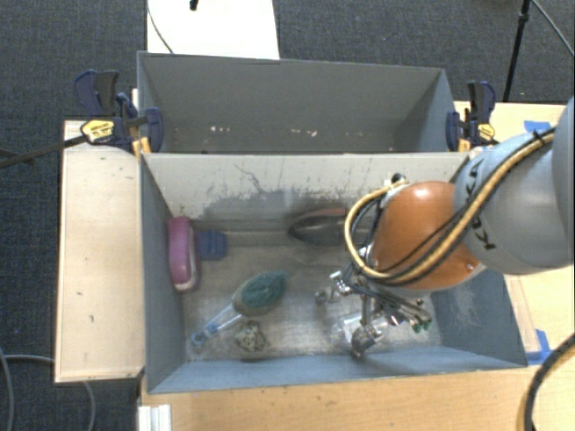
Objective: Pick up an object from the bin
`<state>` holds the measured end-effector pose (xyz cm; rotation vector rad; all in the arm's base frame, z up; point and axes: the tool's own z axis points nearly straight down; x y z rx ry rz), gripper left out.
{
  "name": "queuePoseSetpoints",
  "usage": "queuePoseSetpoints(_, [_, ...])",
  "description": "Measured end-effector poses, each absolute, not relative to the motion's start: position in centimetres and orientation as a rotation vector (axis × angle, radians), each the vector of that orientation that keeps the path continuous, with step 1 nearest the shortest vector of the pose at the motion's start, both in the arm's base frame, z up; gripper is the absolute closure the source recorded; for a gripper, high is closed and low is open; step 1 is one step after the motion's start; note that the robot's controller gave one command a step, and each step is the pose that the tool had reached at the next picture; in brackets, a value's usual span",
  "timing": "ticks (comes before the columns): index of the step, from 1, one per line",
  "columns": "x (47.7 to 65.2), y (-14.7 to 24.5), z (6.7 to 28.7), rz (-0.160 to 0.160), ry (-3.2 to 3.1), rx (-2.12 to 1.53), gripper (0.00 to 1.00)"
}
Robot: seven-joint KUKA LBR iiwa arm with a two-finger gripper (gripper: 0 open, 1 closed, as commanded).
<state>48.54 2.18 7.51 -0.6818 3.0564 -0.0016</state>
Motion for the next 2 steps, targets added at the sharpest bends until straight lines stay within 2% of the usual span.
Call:
queuePoseSetpoints(1, [48.54,2.23,7.54,-0.001,3.055,-0.684,1.0])
queuePoseSetpoints(2, [48.65,2.24,8.26,-0.001,3.057,-0.692,1.0])
